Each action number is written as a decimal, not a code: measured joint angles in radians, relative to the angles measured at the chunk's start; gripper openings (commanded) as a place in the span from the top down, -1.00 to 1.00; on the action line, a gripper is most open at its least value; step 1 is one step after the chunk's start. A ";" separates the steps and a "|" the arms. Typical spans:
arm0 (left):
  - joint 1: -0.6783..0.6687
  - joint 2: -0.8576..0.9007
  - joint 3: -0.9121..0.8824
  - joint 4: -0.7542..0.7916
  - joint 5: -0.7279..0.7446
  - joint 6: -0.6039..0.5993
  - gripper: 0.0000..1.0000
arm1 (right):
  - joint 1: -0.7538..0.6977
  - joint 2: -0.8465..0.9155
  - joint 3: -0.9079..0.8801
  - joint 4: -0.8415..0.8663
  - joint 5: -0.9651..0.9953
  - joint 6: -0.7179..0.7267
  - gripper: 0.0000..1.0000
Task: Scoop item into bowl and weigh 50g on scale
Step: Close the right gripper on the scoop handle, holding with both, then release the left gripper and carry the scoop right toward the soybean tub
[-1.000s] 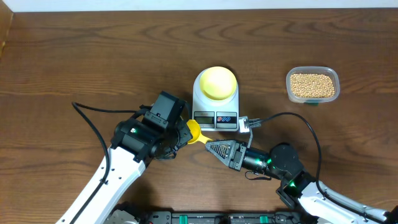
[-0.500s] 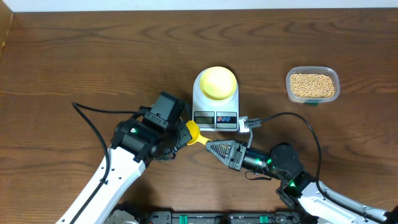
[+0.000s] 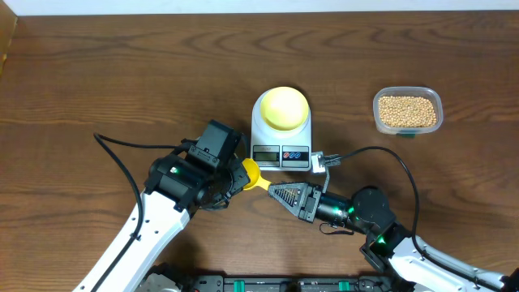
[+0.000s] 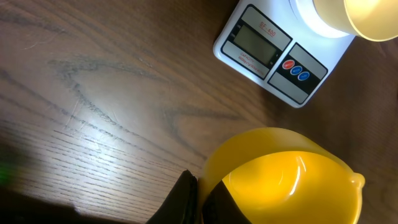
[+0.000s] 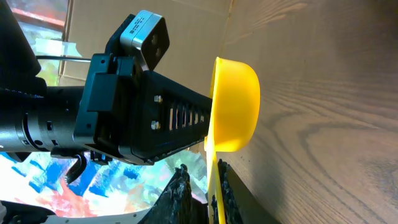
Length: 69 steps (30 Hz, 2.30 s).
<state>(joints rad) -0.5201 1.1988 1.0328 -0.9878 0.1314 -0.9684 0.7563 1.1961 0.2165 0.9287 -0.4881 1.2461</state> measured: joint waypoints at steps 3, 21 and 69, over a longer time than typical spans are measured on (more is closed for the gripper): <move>0.000 0.000 0.000 0.000 0.000 0.000 0.85 | 0.000 0.000 0.000 0.000 0.000 0.000 0.73; 0.000 0.000 0.000 0.000 0.000 0.000 0.85 | 0.000 0.000 0.000 -0.001 0.003 0.002 0.98; 0.184 -0.251 0.059 -0.101 -0.064 0.192 -0.25 | -0.567 -0.322 0.563 -1.504 -0.101 -1.024 0.98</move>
<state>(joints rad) -0.3363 0.9482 1.0920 -1.0893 0.0677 -0.7765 0.1890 0.8745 0.7799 -0.5751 -0.5896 0.2218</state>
